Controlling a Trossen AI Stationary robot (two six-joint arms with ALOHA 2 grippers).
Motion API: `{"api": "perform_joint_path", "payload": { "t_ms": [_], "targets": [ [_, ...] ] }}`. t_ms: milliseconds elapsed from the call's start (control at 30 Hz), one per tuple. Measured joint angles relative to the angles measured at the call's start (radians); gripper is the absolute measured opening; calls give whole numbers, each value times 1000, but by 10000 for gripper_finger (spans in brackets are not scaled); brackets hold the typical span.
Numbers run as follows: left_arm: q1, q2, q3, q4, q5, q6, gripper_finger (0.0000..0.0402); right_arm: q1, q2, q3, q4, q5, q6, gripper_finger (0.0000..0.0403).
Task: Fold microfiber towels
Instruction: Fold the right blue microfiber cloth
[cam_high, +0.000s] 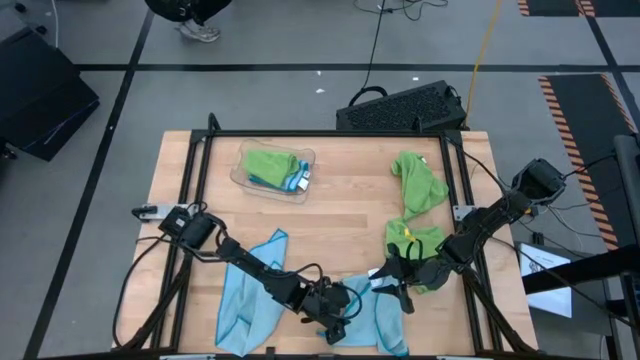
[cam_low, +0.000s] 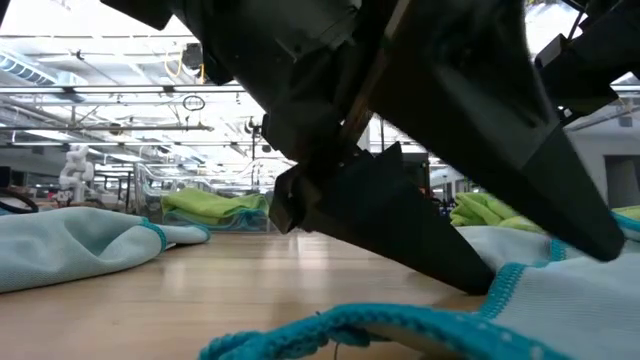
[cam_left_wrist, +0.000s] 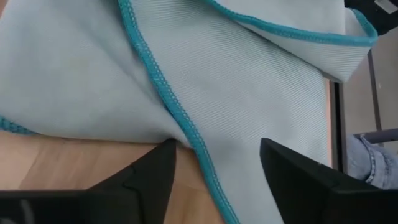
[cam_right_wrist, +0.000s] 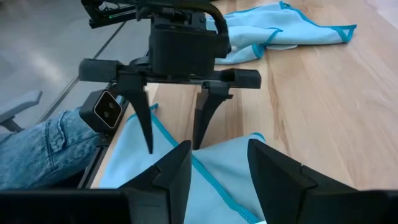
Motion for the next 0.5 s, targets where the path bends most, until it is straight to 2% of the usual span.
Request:
{"api": "perform_joint_path", "payload": {
  "t_ms": [167,367,500],
  "targets": [
    [6,18,2,7,-10,78,158,0,0,0,0,19,-3,148],
    [6,23,1,22,5,218,23,0,0,0,0,19,-12,148],
    [5,11,-1,25,30,280,12,0,0,0,0,20,-12,148]
  ]
}}
